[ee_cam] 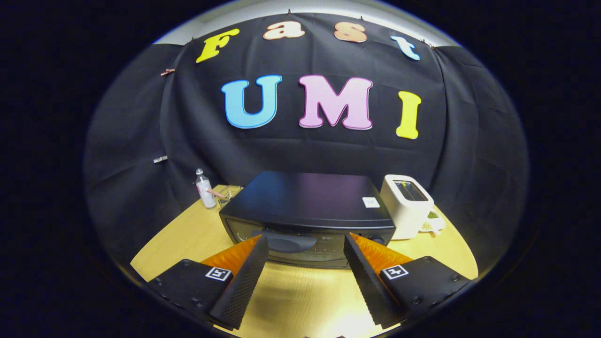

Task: Open the toaster oven, put the food inside, and close the toaster oven door.

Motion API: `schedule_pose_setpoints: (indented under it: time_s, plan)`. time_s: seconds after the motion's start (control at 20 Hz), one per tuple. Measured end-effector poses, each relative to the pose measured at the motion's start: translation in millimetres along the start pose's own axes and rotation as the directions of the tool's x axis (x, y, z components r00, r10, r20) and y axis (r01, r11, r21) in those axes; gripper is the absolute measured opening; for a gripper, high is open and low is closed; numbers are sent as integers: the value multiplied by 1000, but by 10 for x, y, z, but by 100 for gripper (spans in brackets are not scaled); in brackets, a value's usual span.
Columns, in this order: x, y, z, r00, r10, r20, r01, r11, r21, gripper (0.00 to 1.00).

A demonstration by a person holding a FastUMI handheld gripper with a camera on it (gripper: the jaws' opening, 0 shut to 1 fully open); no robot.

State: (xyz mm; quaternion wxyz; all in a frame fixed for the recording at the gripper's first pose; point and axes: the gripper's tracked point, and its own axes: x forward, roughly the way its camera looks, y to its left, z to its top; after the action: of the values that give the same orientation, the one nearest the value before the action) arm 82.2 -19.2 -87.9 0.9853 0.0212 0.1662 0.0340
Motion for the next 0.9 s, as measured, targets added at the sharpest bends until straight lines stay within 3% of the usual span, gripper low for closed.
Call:
schedule_pose_setpoints:
  time_s: [0.45, 0.9]
  plan:
    - [-723, -800, 745, 972, -123, 199, 122, 992, 19, 99]
    - [-1156, -918, 721, 975, -148, 166, 142, 989, 47, 100]
